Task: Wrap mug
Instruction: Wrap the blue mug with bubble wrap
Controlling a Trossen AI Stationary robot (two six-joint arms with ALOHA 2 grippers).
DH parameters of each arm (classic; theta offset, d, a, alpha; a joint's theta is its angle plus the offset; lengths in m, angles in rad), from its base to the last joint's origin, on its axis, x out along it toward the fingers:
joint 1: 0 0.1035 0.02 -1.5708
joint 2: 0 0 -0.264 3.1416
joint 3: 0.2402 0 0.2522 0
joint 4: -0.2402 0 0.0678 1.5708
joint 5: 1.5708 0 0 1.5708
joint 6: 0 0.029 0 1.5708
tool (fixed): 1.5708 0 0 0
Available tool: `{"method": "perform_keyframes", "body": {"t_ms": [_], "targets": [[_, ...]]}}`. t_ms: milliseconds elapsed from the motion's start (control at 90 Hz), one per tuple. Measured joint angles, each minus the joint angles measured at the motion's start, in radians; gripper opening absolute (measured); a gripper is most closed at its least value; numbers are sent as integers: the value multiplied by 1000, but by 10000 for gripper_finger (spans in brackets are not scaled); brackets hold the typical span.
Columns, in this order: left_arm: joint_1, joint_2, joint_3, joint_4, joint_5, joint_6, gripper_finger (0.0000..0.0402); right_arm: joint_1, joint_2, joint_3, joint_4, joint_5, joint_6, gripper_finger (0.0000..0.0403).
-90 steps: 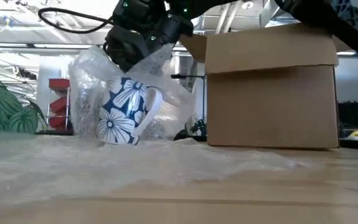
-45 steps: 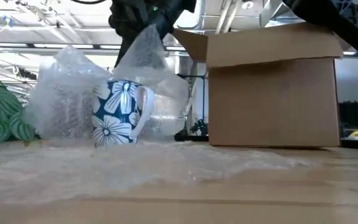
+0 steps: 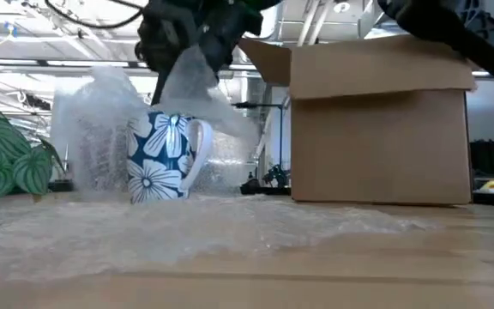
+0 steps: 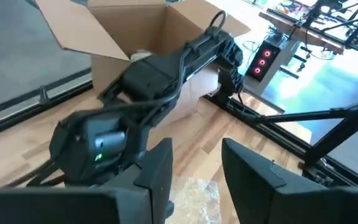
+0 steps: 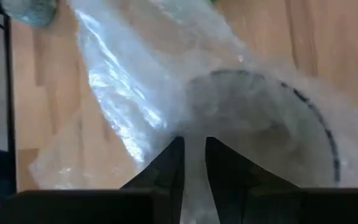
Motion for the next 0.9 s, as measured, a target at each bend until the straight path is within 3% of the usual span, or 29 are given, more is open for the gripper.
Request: {"method": "perform_keyframes", "body": {"t_ms": [222, 633, 900], "targets": [[0, 0, 0, 3, 12, -5, 117, -3, 27, 4, 9, 59, 0, 56], [0, 0, 0, 8, 22, -4, 117, -22, -126, 3, 0, 77, 25, 56], [0, 0, 0, 8, 22, 12, 117, -50, -129, 3, 19, 93, -54, 72]]}}
